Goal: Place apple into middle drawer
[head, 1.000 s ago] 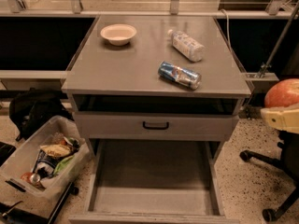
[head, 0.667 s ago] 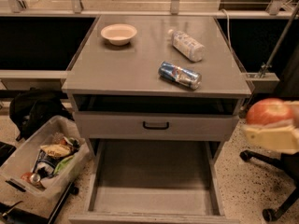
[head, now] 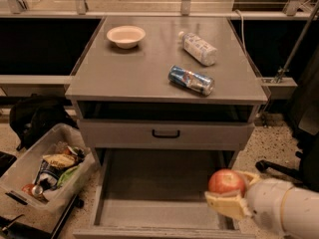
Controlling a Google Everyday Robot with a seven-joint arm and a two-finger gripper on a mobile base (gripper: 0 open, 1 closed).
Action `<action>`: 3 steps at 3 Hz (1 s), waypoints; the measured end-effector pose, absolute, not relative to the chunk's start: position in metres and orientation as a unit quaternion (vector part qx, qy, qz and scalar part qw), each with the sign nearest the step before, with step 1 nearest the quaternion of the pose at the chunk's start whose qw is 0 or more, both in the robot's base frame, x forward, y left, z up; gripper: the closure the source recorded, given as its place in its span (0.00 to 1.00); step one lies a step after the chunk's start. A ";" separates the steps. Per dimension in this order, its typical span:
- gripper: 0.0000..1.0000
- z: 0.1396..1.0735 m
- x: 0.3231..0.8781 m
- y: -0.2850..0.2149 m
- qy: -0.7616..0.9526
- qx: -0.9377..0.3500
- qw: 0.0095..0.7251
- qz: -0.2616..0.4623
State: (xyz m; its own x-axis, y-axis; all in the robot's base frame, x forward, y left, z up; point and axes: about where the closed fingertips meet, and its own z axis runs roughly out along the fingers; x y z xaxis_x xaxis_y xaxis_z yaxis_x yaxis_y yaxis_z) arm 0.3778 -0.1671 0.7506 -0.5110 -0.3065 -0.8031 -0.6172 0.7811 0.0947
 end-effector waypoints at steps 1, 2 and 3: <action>1.00 0.691 0.363 -0.141 0.857 -0.270 0.381 0.217; 1.00 0.658 0.355 -0.126 0.862 -0.269 0.362 0.231; 1.00 0.628 0.371 -0.117 0.862 -0.258 0.369 0.234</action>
Offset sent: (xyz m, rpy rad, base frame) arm -0.0332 0.0558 -0.1346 0.0690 0.1776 0.0533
